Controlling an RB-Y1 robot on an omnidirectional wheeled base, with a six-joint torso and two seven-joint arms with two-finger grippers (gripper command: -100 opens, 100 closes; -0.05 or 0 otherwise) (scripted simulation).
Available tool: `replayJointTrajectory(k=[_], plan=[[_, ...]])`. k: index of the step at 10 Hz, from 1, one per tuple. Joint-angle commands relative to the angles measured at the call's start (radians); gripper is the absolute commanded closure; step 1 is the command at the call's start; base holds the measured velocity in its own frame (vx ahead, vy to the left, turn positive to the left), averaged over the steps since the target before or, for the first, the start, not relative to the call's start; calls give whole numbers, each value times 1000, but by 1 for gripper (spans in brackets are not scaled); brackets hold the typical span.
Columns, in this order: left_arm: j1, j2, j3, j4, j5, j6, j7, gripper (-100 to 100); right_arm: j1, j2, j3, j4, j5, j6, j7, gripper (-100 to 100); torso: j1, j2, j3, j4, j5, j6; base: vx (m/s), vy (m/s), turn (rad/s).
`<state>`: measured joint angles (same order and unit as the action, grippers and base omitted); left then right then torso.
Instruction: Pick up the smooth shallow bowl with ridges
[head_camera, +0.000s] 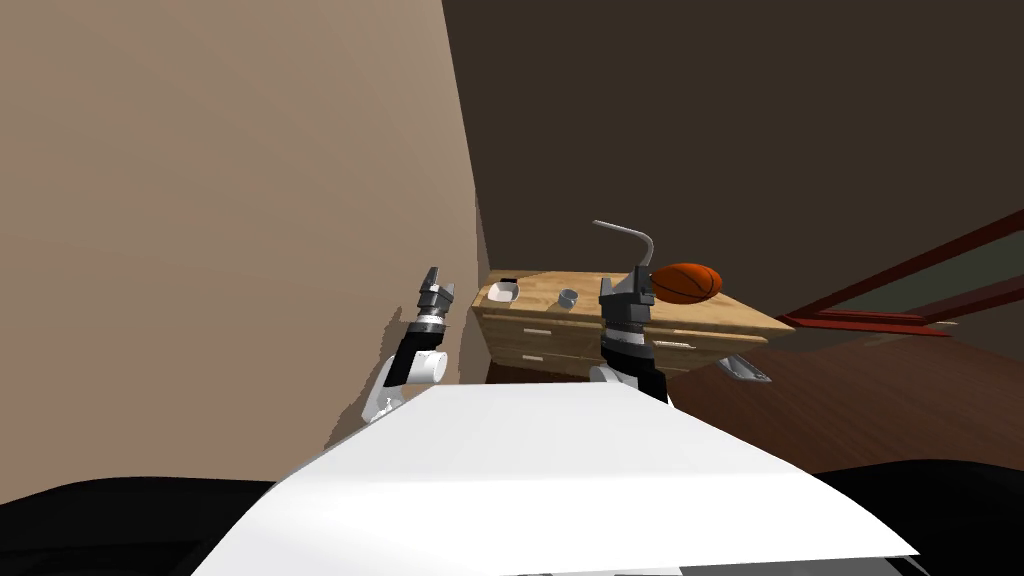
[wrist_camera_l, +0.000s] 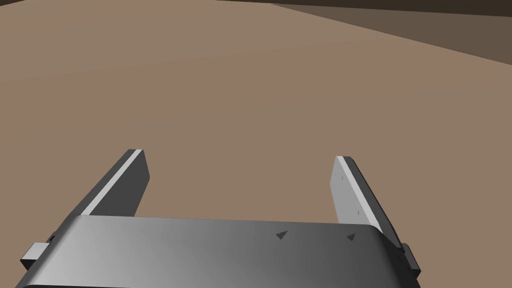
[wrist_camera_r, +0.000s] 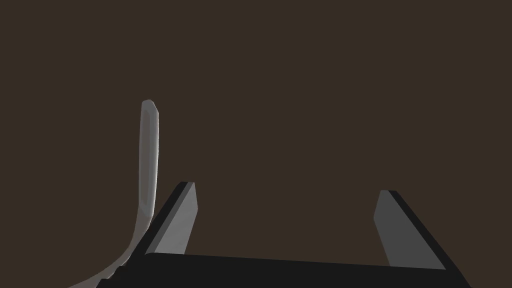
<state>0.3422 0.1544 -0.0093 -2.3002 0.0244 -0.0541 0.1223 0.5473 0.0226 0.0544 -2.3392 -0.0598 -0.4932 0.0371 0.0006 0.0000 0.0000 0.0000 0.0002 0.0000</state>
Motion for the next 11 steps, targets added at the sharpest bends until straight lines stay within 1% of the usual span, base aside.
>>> replayJointTrajectory(k=[1,2,3,4,5,6,7,8,9,10,11], plan=[[-10,1,1,-4,2,49,-2,-100,0,0,0,0,0,0,0,0,0,0,0,0,0,0,-3,11,-53],[-30,4,2,-10,6,79,-4,-100,0,0,0,0,0,0,0,0,0,0,0,0,0,0,-2,11,-99],[-30,4,2,-10,6,108,-4,-100,0,0,0,0,0,0,0,0,0,0,0,0,0,0,-1,11,-44],[-49,7,3,-16,10,140,-5,-100,0,0,0,0,0,0,0,0,0,0,0,0,0,0,-1,8,-76],[-49,7,3,-16,10,167,-5,-100,0,0,0,0,0,0,0,0,0,0,0,0,0,0,1,8,-53],[-68,10,4,-21,13,197,-6,-100,0,0,0,0,0,0,0,0,0,0,0,0,0,0,3,8,-96],[-68,10,4,-21,13,225,-6,-100,0,0,0,0,0,0,0,0,0,0,0,0,0,0,4,8,-49],[-86,13,4,-26,16,253,-6,-100,0,0,0,0,0,0,0,0,0,0,0,0,0,0,6,5,-105],[-86,13,4,-26,16,282,-6,-100,0,0,0,0,0,0,0,0,0,-1,0,0,0,0,6,6,-46],[-104,17,3,-29,18,315,-5,-100,0,0,0,0,0,0,0,0,0,-1,0,0,0,0,9,4,-88],[-104,17,3,-29,18,343,-5,-100,0,0,0,0,0,0,0,0,0,-1,0,0,0,0,9,7,-40]])
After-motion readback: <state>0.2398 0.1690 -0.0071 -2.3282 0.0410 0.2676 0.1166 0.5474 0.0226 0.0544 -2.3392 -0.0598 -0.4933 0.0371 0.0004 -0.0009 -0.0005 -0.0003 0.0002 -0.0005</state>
